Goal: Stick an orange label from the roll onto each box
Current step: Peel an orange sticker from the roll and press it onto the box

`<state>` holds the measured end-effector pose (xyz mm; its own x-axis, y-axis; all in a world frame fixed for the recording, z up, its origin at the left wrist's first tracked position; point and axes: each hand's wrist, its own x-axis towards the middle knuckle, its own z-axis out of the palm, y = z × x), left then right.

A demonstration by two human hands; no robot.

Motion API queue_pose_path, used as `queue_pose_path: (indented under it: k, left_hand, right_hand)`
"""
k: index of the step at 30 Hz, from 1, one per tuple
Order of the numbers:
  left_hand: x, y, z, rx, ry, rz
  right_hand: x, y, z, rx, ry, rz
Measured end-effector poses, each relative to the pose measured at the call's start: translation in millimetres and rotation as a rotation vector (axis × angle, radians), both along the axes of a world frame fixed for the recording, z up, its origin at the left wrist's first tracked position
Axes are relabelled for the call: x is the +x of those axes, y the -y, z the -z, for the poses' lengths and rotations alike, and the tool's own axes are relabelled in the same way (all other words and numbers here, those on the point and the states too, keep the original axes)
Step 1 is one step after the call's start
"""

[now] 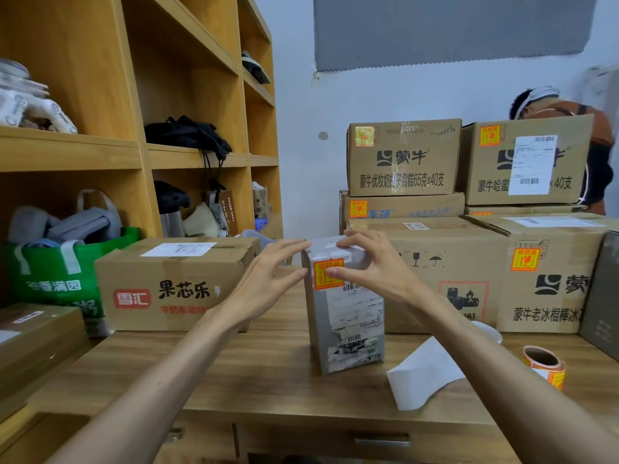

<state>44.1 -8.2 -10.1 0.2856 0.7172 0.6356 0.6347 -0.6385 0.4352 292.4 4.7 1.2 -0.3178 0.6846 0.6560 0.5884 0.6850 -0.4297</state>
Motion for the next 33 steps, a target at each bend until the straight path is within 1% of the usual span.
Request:
queue_pose_path:
  k: [2, 4, 7, 9, 13, 16, 20, 23, 26, 29, 31, 33]
  left_hand:
    - [1, 0, -4, -0.115, 0.019, -0.008]
    - [4, -2, -8, -0.273, 0.077, 0.035]
    - [12, -9, -13, -0.410, 0.129, 0.113]
    - [18, -12, -15, -0.449, 0.147, 0.150]
    - [22, -12, -14, -0.400, 0.192, 0.178]
    - [11, -7, -9, -0.320, 0.240, 0.151]
    - [-6, 9, -2, -0.204, 0.192, 0.112]
    - [-12, 18, 1, -0.132, 0.162, 0.086]
    - [-13, 15, 4, -0.107, 0.136, 0.075]
    - [-7, 7, 9, -0.085, 0.085, 0.061]
    - [-1, 2, 13, -0.073, 0.084, 0.054]
    - [6, -3, 15, -0.058, 0.102, 0.048]
  right_hand:
    - [0, -4, -1, 0.090, 0.085, 0.097]
    - [0, -4, -3, 0.206, 0.186, 0.217]
    - [-10, 9, -4, 0.328, 0.333, 0.359]
    - [-18, 16, 0, 0.381, 0.391, 0.434]
    - [-28, 21, 5, 0.404, 0.368, 0.502]
    - [-32, 22, 7, 0.407, 0.359, 0.477]
    - [-24, 18, 11, 0.315, 0.318, 0.330]
    - [-14, 19, 11, 0.274, 0.285, 0.286]
    - [-5, 19, 10, 0.229, 0.280, 0.246]
    - [3, 14, 8, 0.107, 0.184, 0.114]
    - [6, 10, 7, 0.068, 0.126, 0.051]
    - [5, 7, 8, 0.055, 0.111, 0.017]
